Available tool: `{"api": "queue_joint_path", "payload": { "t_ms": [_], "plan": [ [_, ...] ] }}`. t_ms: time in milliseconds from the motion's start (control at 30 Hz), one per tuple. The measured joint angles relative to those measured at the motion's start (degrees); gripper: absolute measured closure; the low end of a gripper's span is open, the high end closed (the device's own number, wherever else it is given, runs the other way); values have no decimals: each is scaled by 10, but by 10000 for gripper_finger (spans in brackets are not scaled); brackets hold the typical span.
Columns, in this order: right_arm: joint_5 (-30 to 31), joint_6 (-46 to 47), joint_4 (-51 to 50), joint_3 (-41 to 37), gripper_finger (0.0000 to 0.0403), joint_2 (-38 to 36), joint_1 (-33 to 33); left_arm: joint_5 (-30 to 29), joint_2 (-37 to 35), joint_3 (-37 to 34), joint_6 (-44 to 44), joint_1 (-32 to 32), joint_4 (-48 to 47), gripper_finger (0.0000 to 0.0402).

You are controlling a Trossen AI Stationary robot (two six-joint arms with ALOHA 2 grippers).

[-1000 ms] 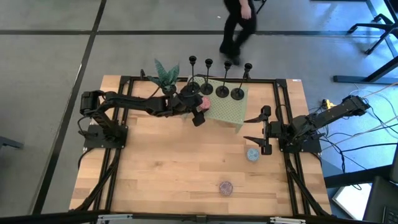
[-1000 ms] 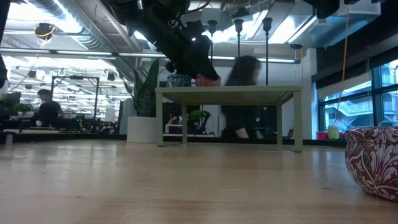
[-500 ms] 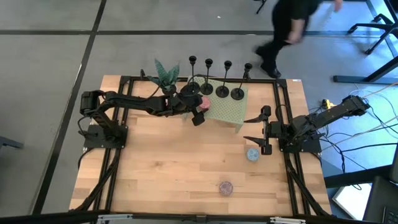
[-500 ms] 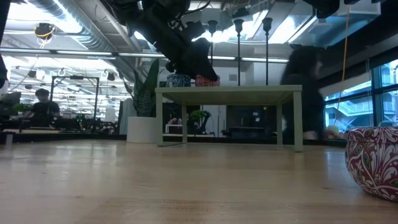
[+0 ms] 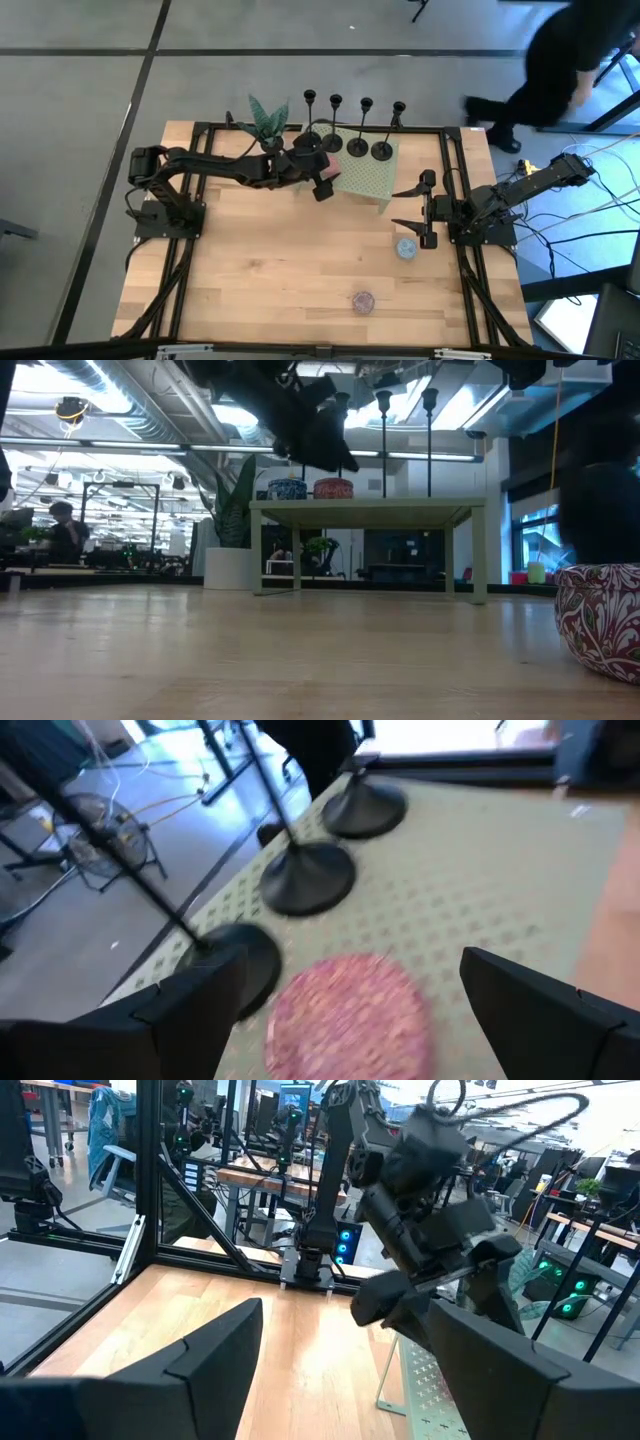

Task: Pick & Place candle stick holders
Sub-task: Put the light blue scented candle on the shelf aligned with the other pink scented candle

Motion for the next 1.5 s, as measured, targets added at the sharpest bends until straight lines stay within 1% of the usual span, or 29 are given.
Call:
{"api": "queue_joint_path", "payload": {
  "t_ms": [267, 533, 633, 833, 1033, 1167, 1333, 1400, 1500],
  "plan": [
    [0, 1, 0, 0, 114, 0, 0, 3, -1, 45, 0, -24, -44, 38],
    [0, 1, -2, 0, 114, 0, 0, 8, -34, 57, 13, -70, -73, 38],
    [0, 1, -2, 0, 114, 0, 0, 8, -60, 57, 9, -93, -90, 38],
    [0, 2, -2, 0, 114, 0, 0, 8, -132, 57, 9, -135, -163, 38],
    [0, 3, -2, 0, 114, 0, 0, 5, -222, 57, -58, -170, -238, 38],
    [0, 3, -2, 0, 114, 0, 0, 4, -265, 57, -91, -192, -286, 38],
    [0, 3, -2, 0, 114, 0, 0, 3, -282, 27, -116, -224, -299, 38],
    [0, 3, -2, 0, 114, 0, 0, 0, -281, 6, -121, -237, -295, 38],
    [0, 5, -2, 0, 114, 0, 0, -21, -278, -28, -144, -252, -268, 38]
  ]
}}
